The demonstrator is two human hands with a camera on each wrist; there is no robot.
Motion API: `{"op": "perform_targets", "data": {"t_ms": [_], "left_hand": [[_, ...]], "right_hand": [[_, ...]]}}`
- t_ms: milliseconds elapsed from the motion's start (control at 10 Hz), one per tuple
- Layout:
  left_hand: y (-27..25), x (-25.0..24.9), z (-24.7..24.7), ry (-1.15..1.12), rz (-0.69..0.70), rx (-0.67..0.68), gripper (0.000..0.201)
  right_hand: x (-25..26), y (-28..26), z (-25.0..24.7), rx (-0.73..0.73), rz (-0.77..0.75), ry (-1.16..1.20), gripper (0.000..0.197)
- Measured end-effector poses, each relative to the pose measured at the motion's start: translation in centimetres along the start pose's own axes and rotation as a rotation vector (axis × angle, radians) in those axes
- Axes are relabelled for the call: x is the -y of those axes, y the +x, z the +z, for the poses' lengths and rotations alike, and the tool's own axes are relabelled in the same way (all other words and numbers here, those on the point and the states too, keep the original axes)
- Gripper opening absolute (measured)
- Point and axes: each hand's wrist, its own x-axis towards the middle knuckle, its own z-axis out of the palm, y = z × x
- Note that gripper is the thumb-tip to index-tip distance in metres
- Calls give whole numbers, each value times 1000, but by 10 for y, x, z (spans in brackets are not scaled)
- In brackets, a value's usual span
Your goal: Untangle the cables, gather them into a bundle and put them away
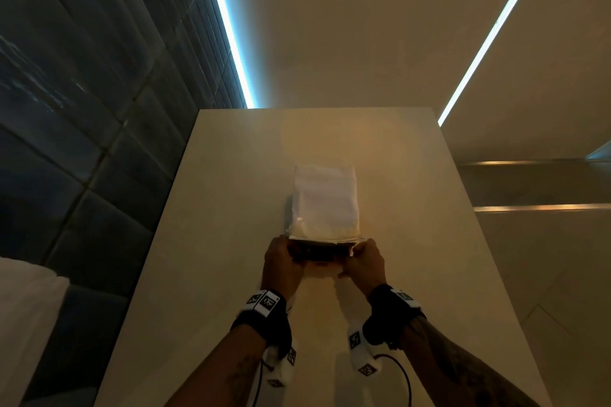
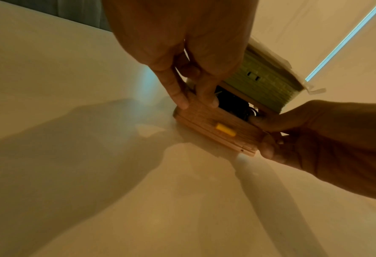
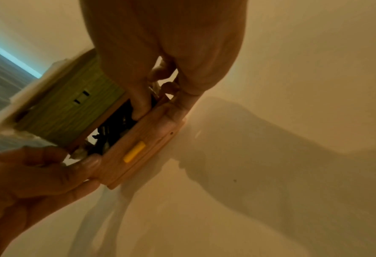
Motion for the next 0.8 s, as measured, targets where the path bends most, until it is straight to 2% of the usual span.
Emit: {"op": "perform_targets", "data": {"t_ms": [100,200,300,400,500,600,800], "left_hand": [[6,10,-3,-6,-6,7,39],[16,14,-8,83,-1,65,47],[34,9,-16,289,19,288,73],[46,1,-25,453,36,406,71],[50,-2,-24,465,52,351,53],[49,-3,-24,450,32,303,53],[42,0,-23,393,5,284,50]], "right_hand": [[-3,3,-5,66,-31,0,46],[0,11,-10,89,-171,-158,58],[6,22,-14,143,-218,-380,67],[7,28,-17,204,-195,-456,67],[6,34,-16,184,-184,-475,54],[6,37,-12,140,-186,-468,43],[7,32,-14,157,-177,-500,45]]}}
